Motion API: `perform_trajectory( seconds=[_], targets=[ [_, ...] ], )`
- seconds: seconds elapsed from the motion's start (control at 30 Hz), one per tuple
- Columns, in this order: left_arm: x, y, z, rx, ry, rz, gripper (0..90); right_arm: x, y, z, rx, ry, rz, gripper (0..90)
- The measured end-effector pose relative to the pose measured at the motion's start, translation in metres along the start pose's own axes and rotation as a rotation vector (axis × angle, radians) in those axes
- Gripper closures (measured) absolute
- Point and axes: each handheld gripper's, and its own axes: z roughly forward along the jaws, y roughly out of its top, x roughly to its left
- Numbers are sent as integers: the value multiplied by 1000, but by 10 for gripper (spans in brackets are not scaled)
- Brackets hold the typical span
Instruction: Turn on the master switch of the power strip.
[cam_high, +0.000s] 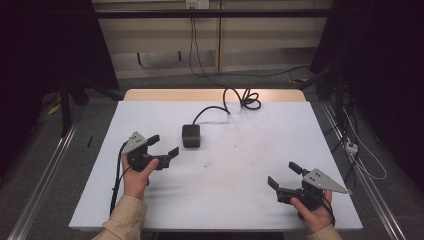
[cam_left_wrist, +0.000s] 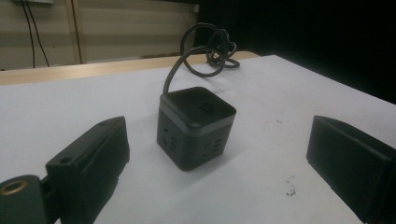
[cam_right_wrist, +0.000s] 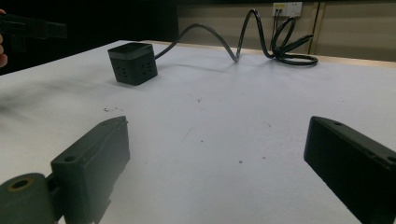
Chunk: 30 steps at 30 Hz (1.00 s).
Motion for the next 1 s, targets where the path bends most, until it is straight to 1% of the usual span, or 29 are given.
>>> perform_trajectory(
  seconds=[0.1,0.13,0.4,0.5,0.57,0.63,0.93,1.0],
  targets=[
    [0,1,4,2,-3,-3,56,0,0,0,1,0,1,65],
    [0,2,5,5,-4,3,56,0,0,0,1,1,1,65],
    [0,5,14,8,-6,-4,58,-1,0,-1,3,5,1,65],
    [0,5,18,14,-4,1,61,-1,0,-1,3,5,2,65],
    [0,5,20,13,-8,-11,62,-1,0,-1,4,7,2,65],
    [0,6,23,21,-6,-4,62,-1,0,-1,4,6,3,65],
    [-1,11,31,26,-14,5,62,-1,0,-1,6,9,14,65],
    [-1,12,33,22,-16,-3,64,-2,0,-1,7,11,17,65]
  ],
)
